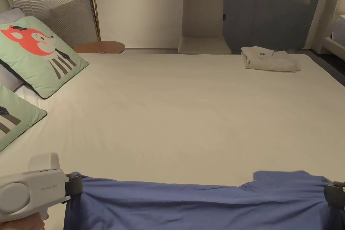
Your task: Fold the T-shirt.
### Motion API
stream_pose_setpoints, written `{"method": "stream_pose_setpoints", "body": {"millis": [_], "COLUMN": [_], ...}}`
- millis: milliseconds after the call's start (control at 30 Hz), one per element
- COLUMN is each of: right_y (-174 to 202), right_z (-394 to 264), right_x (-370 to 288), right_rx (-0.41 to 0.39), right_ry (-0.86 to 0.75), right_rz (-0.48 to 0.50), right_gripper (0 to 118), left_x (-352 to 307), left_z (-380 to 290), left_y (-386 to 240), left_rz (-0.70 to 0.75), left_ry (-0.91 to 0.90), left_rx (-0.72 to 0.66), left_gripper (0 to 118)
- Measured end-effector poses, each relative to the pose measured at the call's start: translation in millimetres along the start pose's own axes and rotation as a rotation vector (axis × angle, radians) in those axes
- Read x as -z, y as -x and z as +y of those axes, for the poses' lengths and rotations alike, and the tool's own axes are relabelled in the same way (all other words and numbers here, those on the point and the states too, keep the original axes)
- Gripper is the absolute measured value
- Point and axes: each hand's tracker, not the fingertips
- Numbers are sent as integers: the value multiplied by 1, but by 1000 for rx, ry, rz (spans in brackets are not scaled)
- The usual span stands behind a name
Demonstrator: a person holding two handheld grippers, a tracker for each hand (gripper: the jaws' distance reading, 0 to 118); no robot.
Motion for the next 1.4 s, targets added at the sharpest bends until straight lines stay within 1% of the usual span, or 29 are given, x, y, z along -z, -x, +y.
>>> {"method": "stream_pose_setpoints", "body": {"millis": [200,367,433,500,633,767,1000,1033,1067,1100,1133,1167,1200,1233,1267,1300,1333,1400], "right_y": [-8,-5,-4,-7,-6,-14,-12,-12,-12,-11,-12,-11,-10,-9,-7,-4,-1,8], "right_z": [-22,-63,-82,-101,-140,-168,-192,-193,-193,-193,-193,-192,-190,-188,-185,-181,-177,-169], "right_x": [-66,-112,-124,-131,-133,-117,-101,-100,-100,-100,-102,-105,-108,-113,-120,-127,-134,-146], "right_rx": [-1,-21,-44,-45,-51,-26,-53,-50,-46,-41,-29,-10,-4,-12,-15,-6,5,17], "right_ry": [-31,-15,1,31,88,137,167,166,162,153,138,122,92,35,-23,-93,-145,-241], "right_rz": [36,51,52,54,42,37,-11,-13,-16,-20,-34,-51,-80,-112,-128,-132,-128,-128], "right_gripper": [7,7,7,7,7,7,7,7,9,22,22,28,46,83,100,106,103,104], "left_x": [-59,-98,-107,-112,-110,-92,-80,-80,-82,-84,-87,-90,-95,-101,-108,-117,-124,-138], "left_z": [-22,-65,-86,-106,-144,-176,-198,-197,-197,-196,-196,-194,-193,-192,-189,-186,-182,-173], "left_y": [4,16,23,29,42,56,63,63,62,61,59,58,58,57,54,51,48,38], "left_rz": [-15,-12,-2,8,20,50,77,77,78,85,113,149,164,165,162,141,131,119], "left_ry": [-30,-27,-12,16,73,115,134,129,123,109,81,52,29,-4,-52,-107,-143,-216], "left_rx": [13,22,24,18,-20,-23,-38,-42,-45,-42,-25,1,18,19,14,14,16,20], "left_gripper": [4,4,4,4,4,4,4,7,18,38,38,45,59,86,102,109,110,109]}}
